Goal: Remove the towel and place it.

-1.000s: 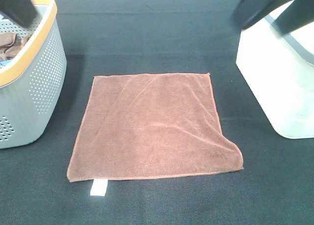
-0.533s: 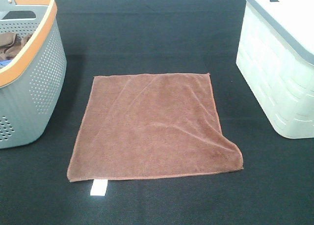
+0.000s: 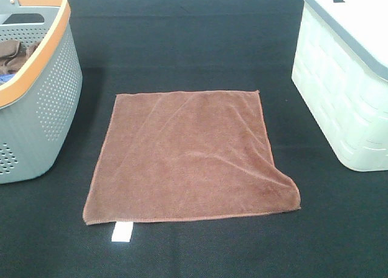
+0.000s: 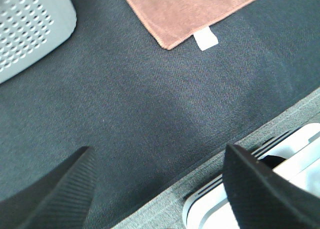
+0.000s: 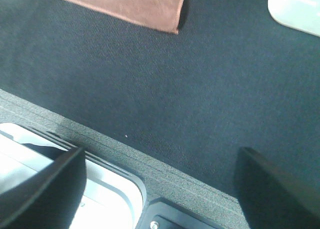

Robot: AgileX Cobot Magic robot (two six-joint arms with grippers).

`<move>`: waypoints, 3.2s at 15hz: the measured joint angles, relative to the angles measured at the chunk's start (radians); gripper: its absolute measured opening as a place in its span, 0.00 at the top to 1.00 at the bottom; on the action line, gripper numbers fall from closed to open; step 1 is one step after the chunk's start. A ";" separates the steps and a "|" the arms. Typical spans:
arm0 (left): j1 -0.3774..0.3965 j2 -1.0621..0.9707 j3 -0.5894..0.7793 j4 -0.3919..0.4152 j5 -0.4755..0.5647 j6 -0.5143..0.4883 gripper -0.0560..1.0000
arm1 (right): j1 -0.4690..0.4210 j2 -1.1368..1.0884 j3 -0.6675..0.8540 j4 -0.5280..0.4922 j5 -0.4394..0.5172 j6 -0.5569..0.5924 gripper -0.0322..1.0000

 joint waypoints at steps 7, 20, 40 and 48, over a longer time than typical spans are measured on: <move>0.000 -0.008 0.005 -0.046 -0.015 0.101 0.30 | 0.000 -0.097 0.077 -0.003 -0.150 -0.027 0.23; 0.000 -0.010 0.005 -0.046 -0.015 0.105 0.30 | 0.000 -0.097 0.077 -0.003 -0.153 -0.027 0.23; 0.555 -0.435 0.010 -0.045 -0.015 0.105 0.30 | -0.314 -0.418 0.080 0.008 -0.155 -0.027 0.23; 0.555 -0.435 0.010 -0.045 -0.015 0.105 0.30 | -0.314 -0.425 0.080 0.009 -0.155 -0.027 0.23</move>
